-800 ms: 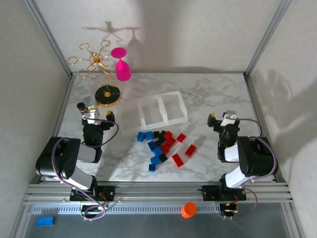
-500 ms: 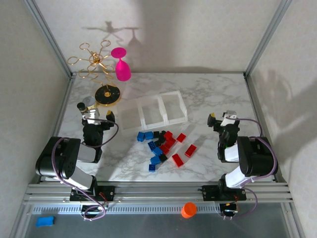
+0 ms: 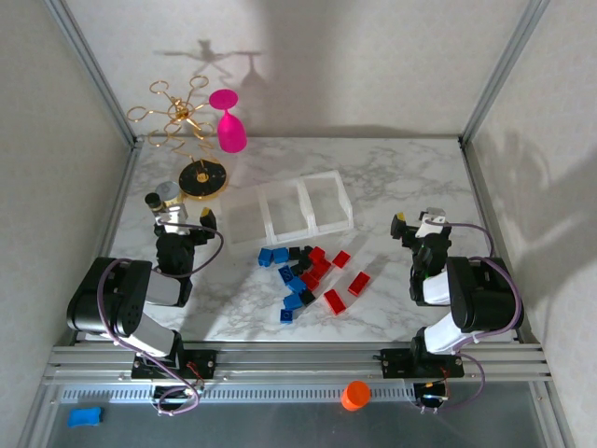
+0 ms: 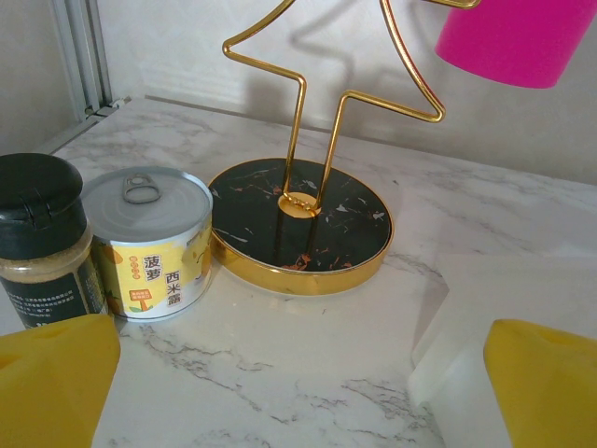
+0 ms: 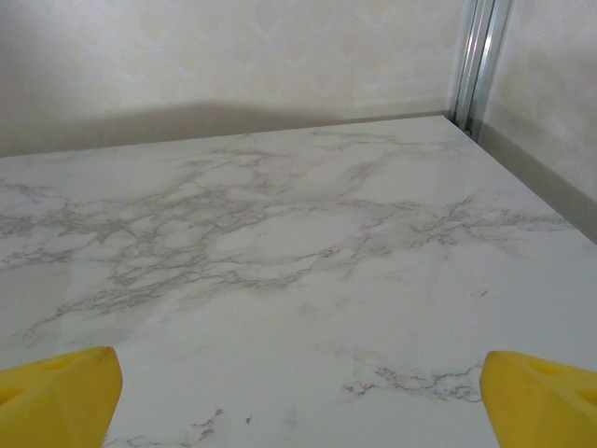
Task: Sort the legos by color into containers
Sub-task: Pick up the lego from the center of the table.
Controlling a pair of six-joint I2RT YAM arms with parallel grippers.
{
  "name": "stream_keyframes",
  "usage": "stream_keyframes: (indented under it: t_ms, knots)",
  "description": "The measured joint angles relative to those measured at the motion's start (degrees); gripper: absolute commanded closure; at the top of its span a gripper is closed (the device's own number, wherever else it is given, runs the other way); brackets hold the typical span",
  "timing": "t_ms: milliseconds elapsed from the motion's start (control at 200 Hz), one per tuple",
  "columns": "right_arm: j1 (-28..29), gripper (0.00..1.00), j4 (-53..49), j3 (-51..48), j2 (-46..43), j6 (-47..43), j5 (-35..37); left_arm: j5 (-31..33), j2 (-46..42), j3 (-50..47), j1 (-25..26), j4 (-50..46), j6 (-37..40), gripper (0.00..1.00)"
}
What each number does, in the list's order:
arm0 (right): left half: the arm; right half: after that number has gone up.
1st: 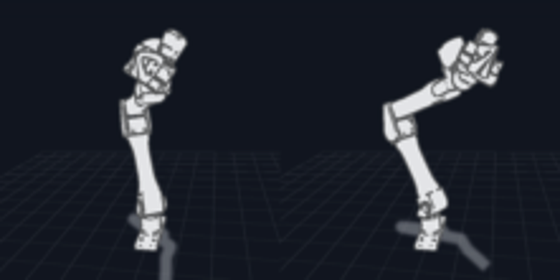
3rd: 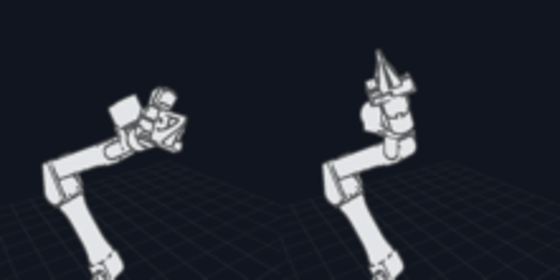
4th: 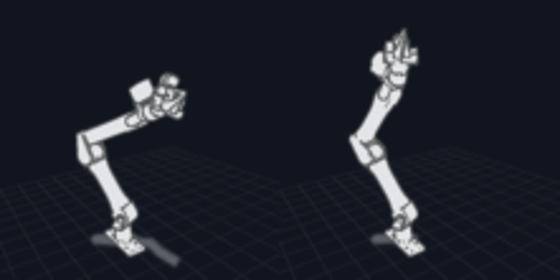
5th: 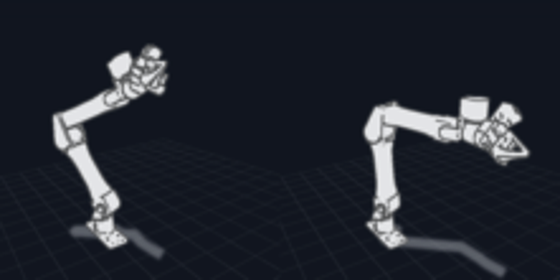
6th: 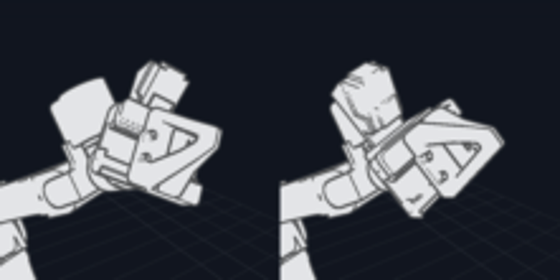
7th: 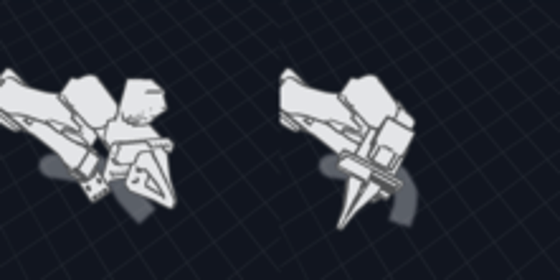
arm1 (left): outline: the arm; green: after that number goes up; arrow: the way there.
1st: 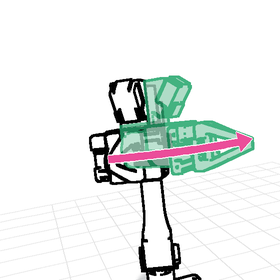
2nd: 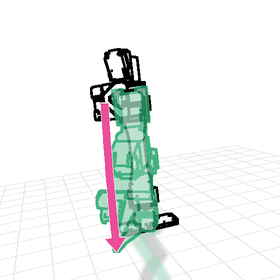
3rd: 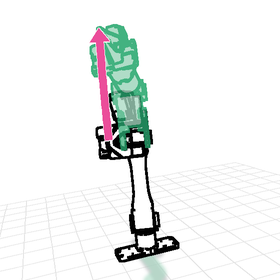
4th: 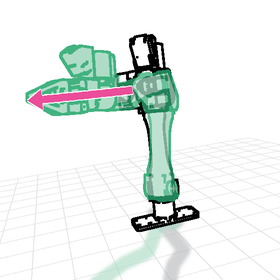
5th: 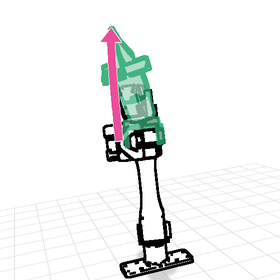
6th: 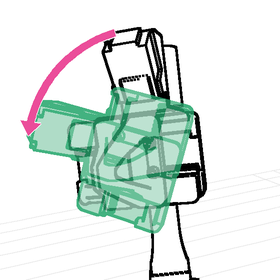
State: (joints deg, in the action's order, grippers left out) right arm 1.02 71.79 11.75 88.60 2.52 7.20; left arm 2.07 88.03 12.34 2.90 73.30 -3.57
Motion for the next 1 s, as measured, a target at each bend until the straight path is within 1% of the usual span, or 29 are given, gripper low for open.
stream_keyframes:
  t_ms: [340,421,521,586,681,781,851,916,996]
  knots:
    - [0.00,0.01,-0.02,0.04,0.00,-0.02,-0.04,0.00,0.00,0.00,0.00,0.00,0.00,0.01]
    - [0.00,0.01,-1.46,0.61,-0.37,-0.02,-0.24,-0.33,-0.24,0.02,0.00,-0.37,0.35,0.01]
    - [0.00,0.01,-6.43,2.67,-3.02,0.02,-0.42,-1.05,-2.75,1.73,0.39,-6.05,1.07,0.01]
    - [0.00,0.01,-9.64,4.50,-5.53,0.04,-0.37,-1.07,-5.40,4.39,0.79,-11.45,1.07,0.01]
    - [0.00,0.01,-13.35,6.56,-9.31,0.59,0.61,-1.07,-9.40,7.19,1.03,-16.72,0.96,0.01]
    - [-0.02,0.01,-18.18,8.26,-12.85,3.72,3.13,-1.31,-14.67,7.50,1.03,-20.28,-0.66,0.01]
    - [-0.09,0.01,-22.84,9.99,-14.95,7.72,5.05,-1.70,-17.86,7.50,1.03,-22.75,-2.86,0.01]
    - [-0.42,0.01,-28.39,12.35,-16.55,12.98,6.58,-1.62,-20.79,7.48,1.03,-24.61,-6.43,0.01]
    - [-1.16,0.01,-34.42,15.34,-17.57,18.32,6.69,-0.85,-24.28,7.39,0.72,-26.40,-12.28,0.01]
